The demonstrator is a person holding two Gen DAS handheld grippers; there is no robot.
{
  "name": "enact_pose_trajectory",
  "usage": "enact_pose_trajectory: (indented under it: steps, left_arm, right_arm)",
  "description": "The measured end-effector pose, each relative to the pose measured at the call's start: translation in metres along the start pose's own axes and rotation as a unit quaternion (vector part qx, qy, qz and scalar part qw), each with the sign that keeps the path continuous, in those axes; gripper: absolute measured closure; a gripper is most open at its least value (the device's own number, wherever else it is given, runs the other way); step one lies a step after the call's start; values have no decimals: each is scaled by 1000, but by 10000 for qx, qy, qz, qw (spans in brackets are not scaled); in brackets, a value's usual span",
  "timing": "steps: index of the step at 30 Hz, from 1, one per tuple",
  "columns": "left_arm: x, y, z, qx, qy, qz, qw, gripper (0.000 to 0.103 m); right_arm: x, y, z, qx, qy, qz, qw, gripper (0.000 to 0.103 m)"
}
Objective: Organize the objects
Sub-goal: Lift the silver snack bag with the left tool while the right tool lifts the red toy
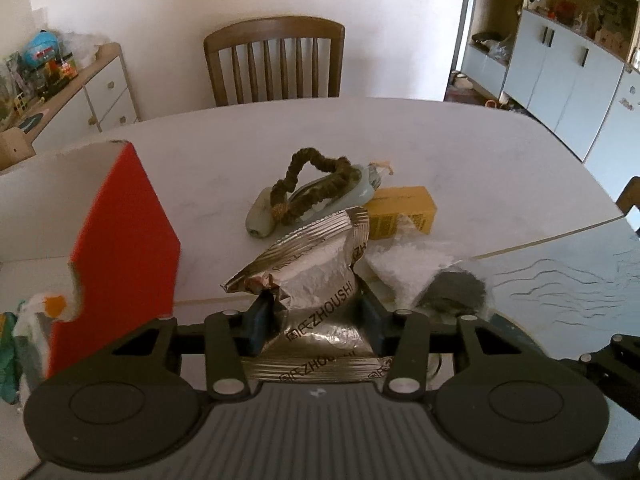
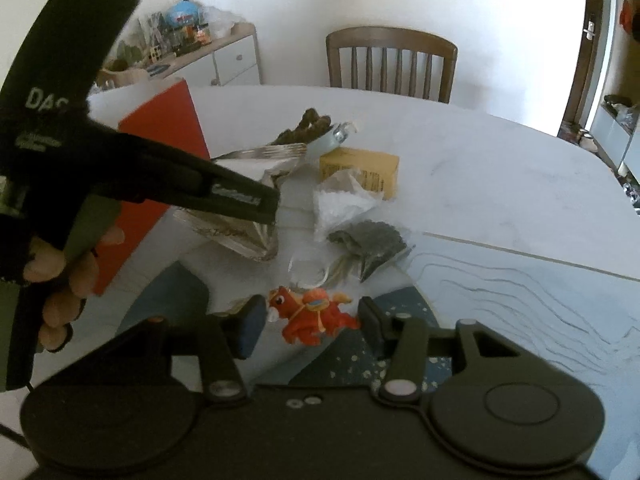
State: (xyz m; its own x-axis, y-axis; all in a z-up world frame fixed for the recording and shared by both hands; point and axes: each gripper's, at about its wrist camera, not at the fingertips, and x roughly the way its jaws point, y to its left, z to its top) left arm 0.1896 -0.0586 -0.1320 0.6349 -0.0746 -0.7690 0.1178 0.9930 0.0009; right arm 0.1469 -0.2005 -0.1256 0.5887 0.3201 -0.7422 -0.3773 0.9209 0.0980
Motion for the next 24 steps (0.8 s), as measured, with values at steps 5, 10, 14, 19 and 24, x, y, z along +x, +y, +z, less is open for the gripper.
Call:
enact_pose_trajectory:
  steps: [5, 10, 14, 19, 24]
  left_arm:
    - [-26, 0, -2, -30, -57, -132, 9999, 57]
    - [-52, 2, -3, -1, -114, -244, 9996, 56]
    - [-72, 7, -5, -41, -137, -357, 9993, 56]
    - [-89, 15, -14, -27, -176, -365, 9992, 56]
    - [-99, 23, -24, -109, -137, -359, 9992, 57]
  right_arm:
    - [-22, -2, 2, 118, -108, 54, 9999, 54]
    - [-43, -2, 8, 231, -120, 140, 9996, 92]
    - [-54, -1, 11, 199, -126, 101, 9997, 92]
    - [-60, -1, 3, -157, -126, 124, 9997, 79]
    - [-59, -1, -13, -247, -35, 117, 9996, 62]
